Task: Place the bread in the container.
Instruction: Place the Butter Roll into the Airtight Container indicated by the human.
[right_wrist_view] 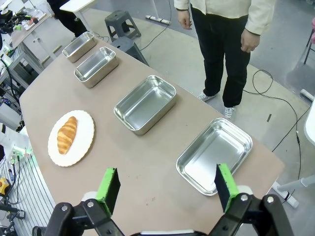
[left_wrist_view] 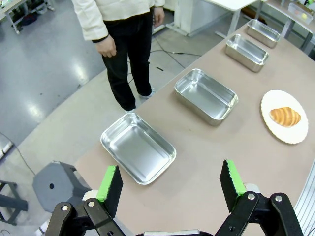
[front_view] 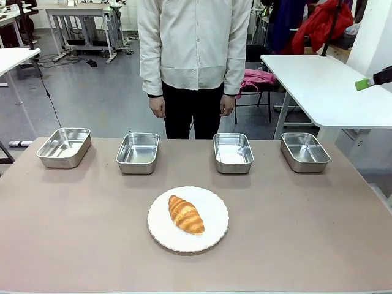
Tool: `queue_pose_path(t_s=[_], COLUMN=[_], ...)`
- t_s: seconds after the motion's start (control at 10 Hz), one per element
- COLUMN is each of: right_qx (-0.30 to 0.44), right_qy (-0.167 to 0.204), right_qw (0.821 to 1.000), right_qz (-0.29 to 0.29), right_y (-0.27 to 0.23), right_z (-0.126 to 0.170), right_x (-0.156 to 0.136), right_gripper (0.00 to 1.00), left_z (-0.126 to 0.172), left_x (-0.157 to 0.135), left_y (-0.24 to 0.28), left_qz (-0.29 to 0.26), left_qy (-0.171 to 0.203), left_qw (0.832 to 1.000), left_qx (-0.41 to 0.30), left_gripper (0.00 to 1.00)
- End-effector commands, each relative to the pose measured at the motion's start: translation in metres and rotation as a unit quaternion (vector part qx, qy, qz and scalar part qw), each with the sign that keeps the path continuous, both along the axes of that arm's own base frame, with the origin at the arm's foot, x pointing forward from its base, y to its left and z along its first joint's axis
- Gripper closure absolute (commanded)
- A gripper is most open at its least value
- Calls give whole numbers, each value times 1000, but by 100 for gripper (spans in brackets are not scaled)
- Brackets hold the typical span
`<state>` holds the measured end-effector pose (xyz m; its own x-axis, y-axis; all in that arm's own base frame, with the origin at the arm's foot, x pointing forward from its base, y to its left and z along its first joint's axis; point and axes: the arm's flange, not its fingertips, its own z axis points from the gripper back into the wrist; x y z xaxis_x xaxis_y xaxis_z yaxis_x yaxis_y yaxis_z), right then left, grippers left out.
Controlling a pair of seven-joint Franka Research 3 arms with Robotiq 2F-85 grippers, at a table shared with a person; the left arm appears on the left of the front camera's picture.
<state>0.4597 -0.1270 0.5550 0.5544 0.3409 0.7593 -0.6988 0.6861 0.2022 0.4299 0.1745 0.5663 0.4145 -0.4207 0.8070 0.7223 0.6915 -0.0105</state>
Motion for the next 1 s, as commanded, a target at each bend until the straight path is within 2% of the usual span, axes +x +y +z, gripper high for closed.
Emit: queue_pose_path(t_s=[0.0,0.9], right_qx=[-2,-2], right_qy=[-2,-2], right_qw=[1000,1000], right_qz=[4,4], right_y=[1,1], right_z=[1,1], right_x=[0,0], right_gripper=[0,0], left_z=[0,0], left_x=[-1,-1], left_y=[2,2], left_qz=[-1,-1], left_qy=[-2,-2], left_qw=[1000,1000], left_qx=[-2,-2], left_gripper=[0,0])
